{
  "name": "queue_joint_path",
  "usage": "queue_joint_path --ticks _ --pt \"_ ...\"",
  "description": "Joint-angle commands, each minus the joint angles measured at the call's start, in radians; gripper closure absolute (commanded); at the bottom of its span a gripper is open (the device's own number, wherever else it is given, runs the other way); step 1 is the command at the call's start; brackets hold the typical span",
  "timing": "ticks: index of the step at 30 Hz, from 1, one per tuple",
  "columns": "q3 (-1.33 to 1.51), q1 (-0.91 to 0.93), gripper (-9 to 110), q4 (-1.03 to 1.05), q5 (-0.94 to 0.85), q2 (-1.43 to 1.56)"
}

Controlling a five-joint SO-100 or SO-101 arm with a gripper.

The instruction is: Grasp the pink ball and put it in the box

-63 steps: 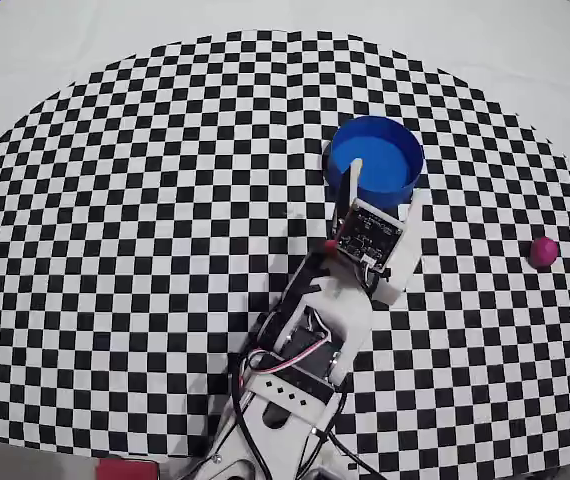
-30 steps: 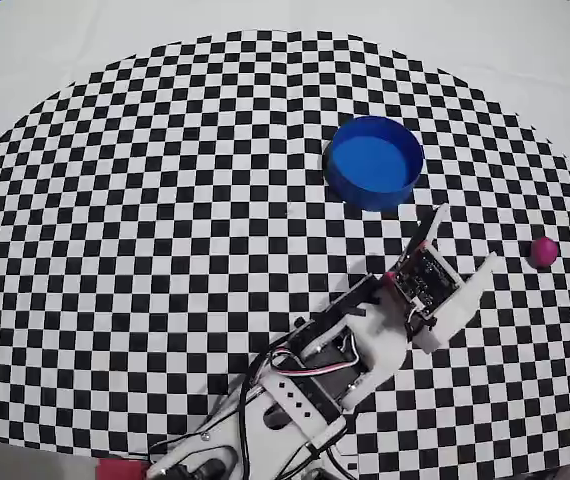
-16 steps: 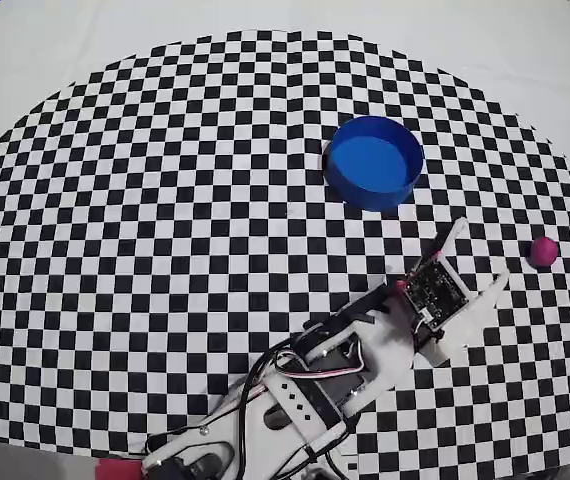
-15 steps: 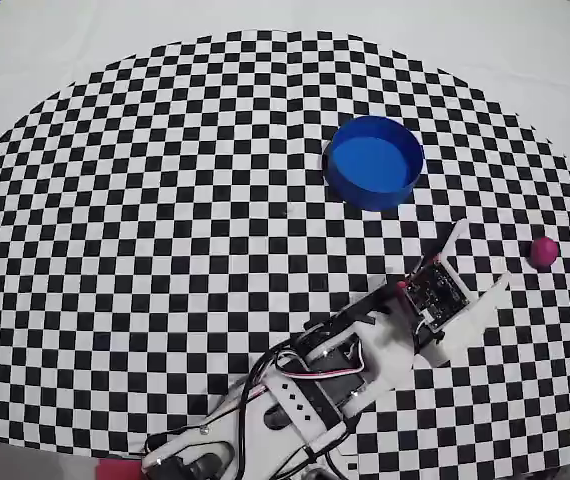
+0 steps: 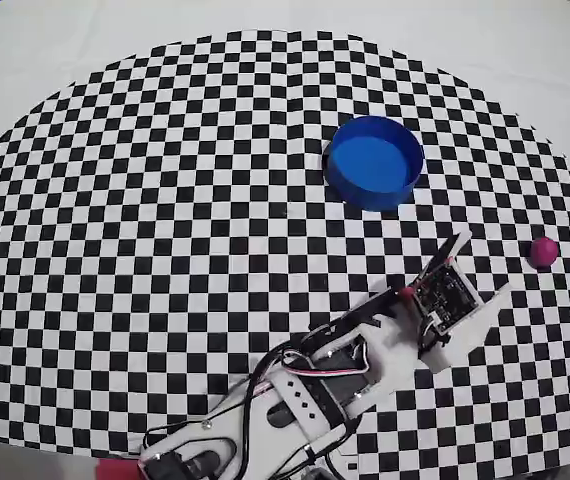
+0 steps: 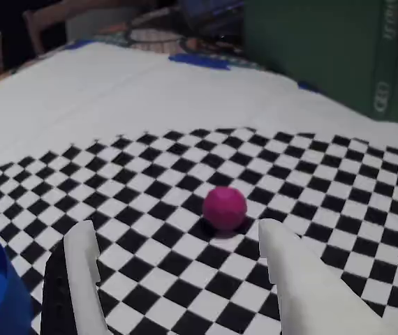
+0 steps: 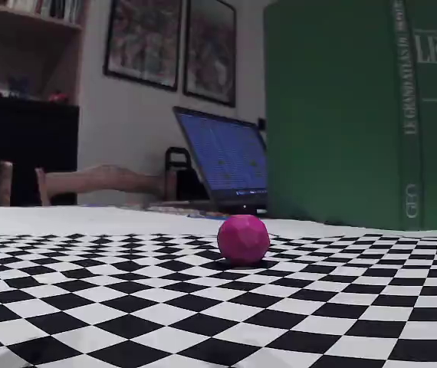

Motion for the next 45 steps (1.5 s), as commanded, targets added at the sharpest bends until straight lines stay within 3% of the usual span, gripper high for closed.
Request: queue_joint_path --ticks 1,12,45 --pt "0.008 0.008 75 -0.041 -0.008 -0.038" --pt "-0.003 0.014 75 -0.193 -0.008 -0.216" --pt "-0.206 0.012 71 -0.189 -0.002 -0.529"
